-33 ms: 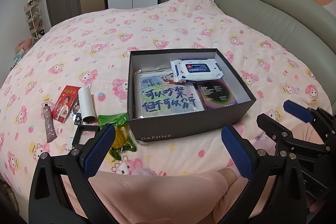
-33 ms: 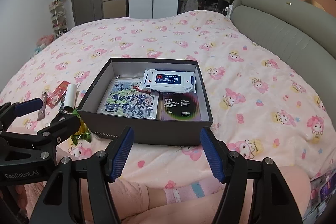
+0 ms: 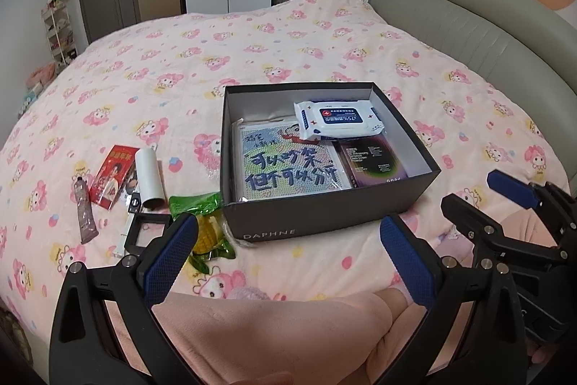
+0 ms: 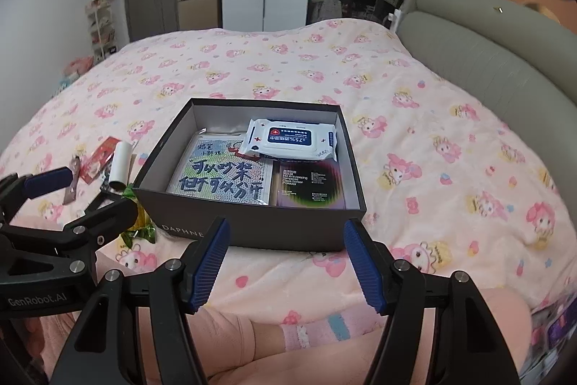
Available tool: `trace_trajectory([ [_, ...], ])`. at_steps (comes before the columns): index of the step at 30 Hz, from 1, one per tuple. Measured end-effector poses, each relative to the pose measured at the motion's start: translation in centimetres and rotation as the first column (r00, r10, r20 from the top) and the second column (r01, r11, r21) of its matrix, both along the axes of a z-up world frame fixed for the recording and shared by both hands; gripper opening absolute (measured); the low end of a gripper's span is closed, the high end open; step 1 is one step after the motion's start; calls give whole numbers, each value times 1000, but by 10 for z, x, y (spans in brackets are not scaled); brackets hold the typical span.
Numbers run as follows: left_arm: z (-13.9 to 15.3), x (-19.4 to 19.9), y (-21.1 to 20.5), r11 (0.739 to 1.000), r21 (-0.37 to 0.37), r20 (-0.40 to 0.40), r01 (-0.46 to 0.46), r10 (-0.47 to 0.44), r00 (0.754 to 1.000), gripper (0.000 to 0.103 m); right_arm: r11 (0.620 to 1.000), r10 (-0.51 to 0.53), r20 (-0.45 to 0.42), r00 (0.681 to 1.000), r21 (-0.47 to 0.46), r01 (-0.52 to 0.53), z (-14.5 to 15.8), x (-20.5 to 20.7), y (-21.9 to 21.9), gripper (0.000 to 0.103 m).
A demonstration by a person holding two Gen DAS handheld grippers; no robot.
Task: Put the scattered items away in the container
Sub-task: 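Move both tools toward the black square frame beside the box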
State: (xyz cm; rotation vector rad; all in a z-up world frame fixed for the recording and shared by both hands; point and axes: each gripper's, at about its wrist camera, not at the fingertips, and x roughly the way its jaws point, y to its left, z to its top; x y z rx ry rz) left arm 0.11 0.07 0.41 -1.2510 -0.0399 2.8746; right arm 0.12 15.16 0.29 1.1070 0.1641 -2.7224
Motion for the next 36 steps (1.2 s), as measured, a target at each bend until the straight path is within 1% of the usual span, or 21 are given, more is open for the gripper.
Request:
trace_trajectory([
  [3,13,3,-2,1000,8,-44,-24,24,999,100,997,75,-46,996,23,-75,17,-5,-30,63],
  [5,26,5,-25,997,46,-70,-59,62,996,100,992,126,-76,989,39,-123,28,-8,-50,63],
  [8,45,15,-73,990,82,-114,-111,120,986,100,979,202,-119,972,68,-195,44,-14,-80,64],
  [10,51,16,-105,984,84,-110,-155,163,980,101,967,252,-146,957,88,-241,55,-17,-100,63],
  [12,45,17,-128,977,84,-87,-196,203,975,100,951,305,-161,939,107,-291,64,-21,-123,63],
  [15,36,19,-162,963,83,-53,-258,262,963,100,916,399,-109,911,96,-390,62,-32,-167,63],
  [18,27,21,-196,945,80,-19,-318,321,947,100,884,466,-21,885,53,-464,46,-47,-201,63],
  [19,20,23,-206,939,90,-5,-332,334,943,100,874,485,5,875,37,-485,38,-51,-209,63],
  [21,0,25,-224,924,131,37,-358,356,934,98,854,518,56,854,29,-520,15,-60,-227,63],
  [23,-18,26,-237,913,164,80,-375,366,927,94,842,532,105,840,40,-538,-6,-66,-240,63],
  [25,-36,24,-250,902,192,123,-388,370,921,84,829,547,159,822,39,-558,-28,-74,-251,63],
  [26,-44,21,-256,896,203,144,-394,371,918,82,822,552,187,813,39,-568,-39,-78,-256,63],
  [27,-53,18,-262,891,213,165,-400,371,914,76,816,558,208,804,43,-577,-47,-80,-261,63],
  [28,-60,15,-267,889,220,183,-402,368,912,70,807,566,225,793,48,-589,-55,-80,-265,63],
  [29,-68,13,-271,888,227,200,-399,358,912,67,795,578,241,779,47,-605,-63,-80,-269,63],
  [30,-77,8,-274,890,240,221,-389,340,914,62,782,594,257,763,38,-622,-70,-80,-272,62],
  [31,-86,2,-278,891,256,243,-375,316,917,55,774,604,273,749,25,-633,-77,-80,-274,57],
  [32,-94,-4,-282,891,276,266,-360,289,920,52,768,611,289,737,11,-640,-83,-81,-275,52],
  [33,-103,-11,-284,891,297,290,-342,257,922,45,763,614,306,727,5,-646,-89,-82,-277,42],
  [34,-111,-18,-285,893,312,310,-325,227,923,40,758,615,326,719,7,-652,-95,-84,-279,34],
  [36,-123,-30,-280,902,324,340,-286,171,925,36,749,614,364,700,9,-662,-108,-88,-285,27],
])
